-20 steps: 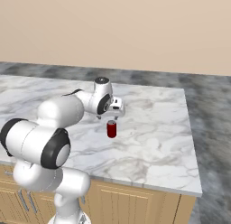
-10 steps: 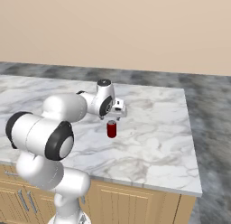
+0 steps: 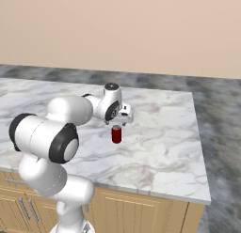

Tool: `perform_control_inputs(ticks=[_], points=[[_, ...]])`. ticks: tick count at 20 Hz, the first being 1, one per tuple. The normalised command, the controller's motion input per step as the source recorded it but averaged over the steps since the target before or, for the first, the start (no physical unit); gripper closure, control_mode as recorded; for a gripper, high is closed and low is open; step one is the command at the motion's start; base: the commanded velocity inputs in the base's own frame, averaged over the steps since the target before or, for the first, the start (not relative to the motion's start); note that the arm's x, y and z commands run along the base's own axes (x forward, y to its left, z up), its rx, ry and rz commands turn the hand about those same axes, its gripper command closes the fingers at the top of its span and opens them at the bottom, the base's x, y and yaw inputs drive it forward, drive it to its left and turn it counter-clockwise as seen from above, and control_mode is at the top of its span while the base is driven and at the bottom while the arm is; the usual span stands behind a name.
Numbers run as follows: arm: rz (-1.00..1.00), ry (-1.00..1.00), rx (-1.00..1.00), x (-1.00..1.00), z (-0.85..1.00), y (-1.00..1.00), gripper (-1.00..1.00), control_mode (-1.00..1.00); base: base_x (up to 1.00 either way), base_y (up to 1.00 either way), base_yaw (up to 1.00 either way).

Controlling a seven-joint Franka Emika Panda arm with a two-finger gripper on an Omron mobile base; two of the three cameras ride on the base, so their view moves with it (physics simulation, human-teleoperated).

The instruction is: Pick the can from the counter and place it in the open cabinet.

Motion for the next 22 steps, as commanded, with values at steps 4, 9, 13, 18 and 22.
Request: perform_control_inputs(ticks=[4, 9, 13, 18, 22], points=[[0.0, 0.03, 0.05, 0.0, -0.16, 0.0, -1.0, -1.0, 0.0, 0.0, 0.0], [0.0, 0.01, 0.02, 0.0, -0.15, 0.0, -1.0, -1.0, 0.0, 0.0, 0.0], [0.0, 0.0, 0.02, 0.0, -0.12, 0.0, -1.0, -1.0, 0.0, 0.0, 0.0], [0.0, 0.02, 0.05, 0.04, -0.17, 0.0, -1.0, -1.0, 0.0, 0.0, 0.0], [0.0, 0.02, 0.03, 0.04, -0.2, 0.0, -1.0, -1.0, 0.0, 0.0, 0.0]])
